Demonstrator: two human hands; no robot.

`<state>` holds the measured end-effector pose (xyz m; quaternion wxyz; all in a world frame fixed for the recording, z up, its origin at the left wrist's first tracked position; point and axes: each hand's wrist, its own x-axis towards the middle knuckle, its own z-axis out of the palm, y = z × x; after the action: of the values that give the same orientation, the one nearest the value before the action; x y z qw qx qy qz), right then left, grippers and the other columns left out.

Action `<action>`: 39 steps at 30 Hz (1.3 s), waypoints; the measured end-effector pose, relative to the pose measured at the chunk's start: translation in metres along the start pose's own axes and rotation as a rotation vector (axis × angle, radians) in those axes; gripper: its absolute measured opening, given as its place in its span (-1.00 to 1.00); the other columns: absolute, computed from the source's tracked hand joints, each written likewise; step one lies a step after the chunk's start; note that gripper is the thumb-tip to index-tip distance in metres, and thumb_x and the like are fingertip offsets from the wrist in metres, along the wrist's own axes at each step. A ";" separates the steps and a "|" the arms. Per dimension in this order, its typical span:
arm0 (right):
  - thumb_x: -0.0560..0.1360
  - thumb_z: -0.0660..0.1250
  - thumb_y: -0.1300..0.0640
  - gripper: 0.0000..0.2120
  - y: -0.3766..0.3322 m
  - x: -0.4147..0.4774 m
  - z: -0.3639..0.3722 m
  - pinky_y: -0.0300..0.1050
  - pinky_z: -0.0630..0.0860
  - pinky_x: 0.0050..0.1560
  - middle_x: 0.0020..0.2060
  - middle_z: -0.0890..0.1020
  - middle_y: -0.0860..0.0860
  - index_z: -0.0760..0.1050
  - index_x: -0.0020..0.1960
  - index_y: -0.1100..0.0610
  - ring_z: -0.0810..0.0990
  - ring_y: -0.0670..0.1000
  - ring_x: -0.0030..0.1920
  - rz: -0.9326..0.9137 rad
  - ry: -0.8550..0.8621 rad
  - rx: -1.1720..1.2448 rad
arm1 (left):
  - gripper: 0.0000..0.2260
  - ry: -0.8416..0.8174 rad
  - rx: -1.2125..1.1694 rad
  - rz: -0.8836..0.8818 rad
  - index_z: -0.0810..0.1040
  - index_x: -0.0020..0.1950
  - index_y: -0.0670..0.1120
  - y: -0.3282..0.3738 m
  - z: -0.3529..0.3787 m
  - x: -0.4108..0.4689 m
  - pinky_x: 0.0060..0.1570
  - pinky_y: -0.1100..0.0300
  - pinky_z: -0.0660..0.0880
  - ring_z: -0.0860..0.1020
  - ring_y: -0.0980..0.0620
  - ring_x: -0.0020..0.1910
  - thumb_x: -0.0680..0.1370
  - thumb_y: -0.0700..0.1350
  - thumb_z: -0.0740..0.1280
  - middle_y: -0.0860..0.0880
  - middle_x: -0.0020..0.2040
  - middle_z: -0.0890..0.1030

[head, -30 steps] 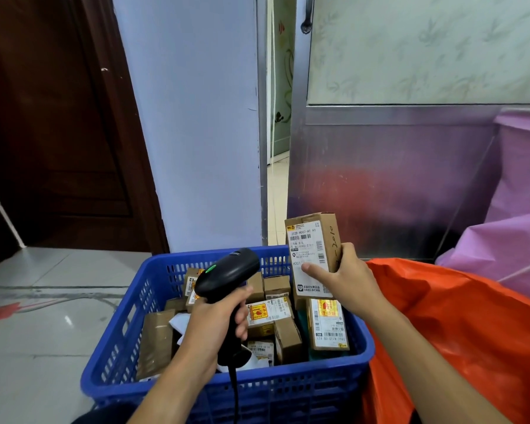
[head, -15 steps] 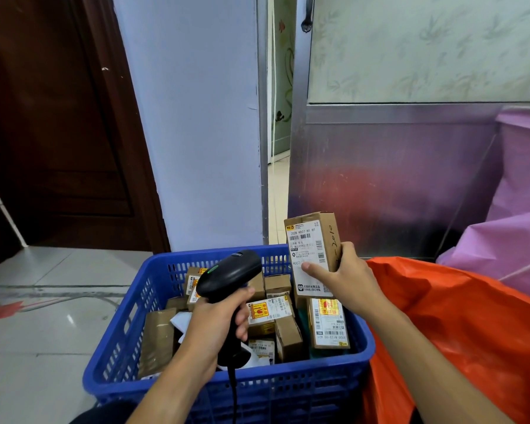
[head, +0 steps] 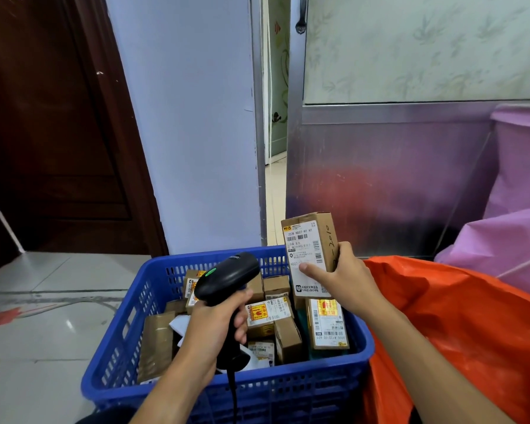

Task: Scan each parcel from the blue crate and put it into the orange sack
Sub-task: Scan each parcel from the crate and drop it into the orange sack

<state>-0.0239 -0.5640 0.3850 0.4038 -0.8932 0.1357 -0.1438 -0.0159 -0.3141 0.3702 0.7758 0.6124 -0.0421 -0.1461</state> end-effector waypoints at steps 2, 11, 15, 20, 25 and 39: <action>0.47 0.47 -0.26 -0.48 0.000 0.000 0.000 -0.15 0.70 -0.20 0.05 0.61 -0.14 0.30 0.20 -0.04 0.69 -0.12 -0.08 0.002 0.001 0.010 | -0.76 0.007 -0.002 -0.001 0.58 -0.31 -0.12 -0.001 0.001 0.000 -0.45 0.13 0.45 0.38 -0.02 -0.51 0.54 -0.15 0.49 -0.10 -0.44 0.41; 0.46 0.49 -0.25 -0.46 0.004 -0.001 -0.007 -0.02 0.72 -0.09 0.08 0.62 -0.12 0.31 0.21 -0.02 0.68 -0.10 -0.04 0.024 0.005 0.073 | -0.83 0.019 -0.019 -0.010 0.57 -0.17 -0.17 -0.002 0.009 0.003 -0.41 0.13 0.45 0.41 -0.02 -0.49 0.55 -0.14 0.49 -0.09 -0.42 0.43; 0.44 0.50 -0.26 -0.43 0.008 -0.002 -0.014 0.03 0.71 -0.05 0.08 0.63 -0.10 0.32 0.23 -0.01 0.69 -0.07 -0.01 0.044 0.002 0.101 | -0.83 -0.010 -0.003 -0.011 0.57 -0.16 -0.17 -0.005 0.017 0.005 -0.38 0.11 0.44 0.40 -0.03 -0.47 0.57 -0.13 0.47 -0.09 -0.40 0.43; 0.50 0.49 -0.12 -0.45 0.012 -0.004 -0.028 0.01 0.72 -0.03 0.13 0.64 -0.03 0.32 0.32 0.04 0.72 -0.02 0.01 0.124 -0.040 0.314 | -0.87 -0.043 -0.007 -0.027 0.59 -0.08 -0.17 -0.010 0.025 0.008 -0.35 0.10 0.45 0.41 -0.03 -0.46 0.58 -0.13 0.46 -0.07 -0.39 0.45; 0.57 0.40 0.08 -0.54 0.017 -0.009 -0.046 -0.22 0.64 -0.20 0.16 0.68 0.06 0.31 0.37 0.14 0.75 -0.05 -0.05 0.206 -0.062 0.602 | -0.87 -0.044 0.022 -0.050 0.59 -0.02 -0.16 -0.022 0.029 0.012 -0.38 0.11 0.42 0.39 -0.04 -0.46 0.57 -0.12 0.46 -0.08 -0.39 0.44; 0.64 0.30 -0.10 -0.69 0.090 -0.016 -0.107 -0.03 0.65 -0.35 -0.15 0.75 0.02 0.60 0.22 0.10 0.71 -0.01 -0.26 0.322 0.053 0.624 | -0.65 -0.130 0.136 -0.263 0.49 -0.04 -0.13 -0.055 0.055 0.030 -0.43 0.12 0.38 0.35 0.00 -0.49 0.42 0.06 0.52 -0.07 -0.40 0.40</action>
<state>-0.0896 -0.6890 0.3820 0.6713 -0.6898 0.2348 -0.1360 -0.0102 -0.3850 0.3277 0.7025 0.6528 -0.0216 -0.2825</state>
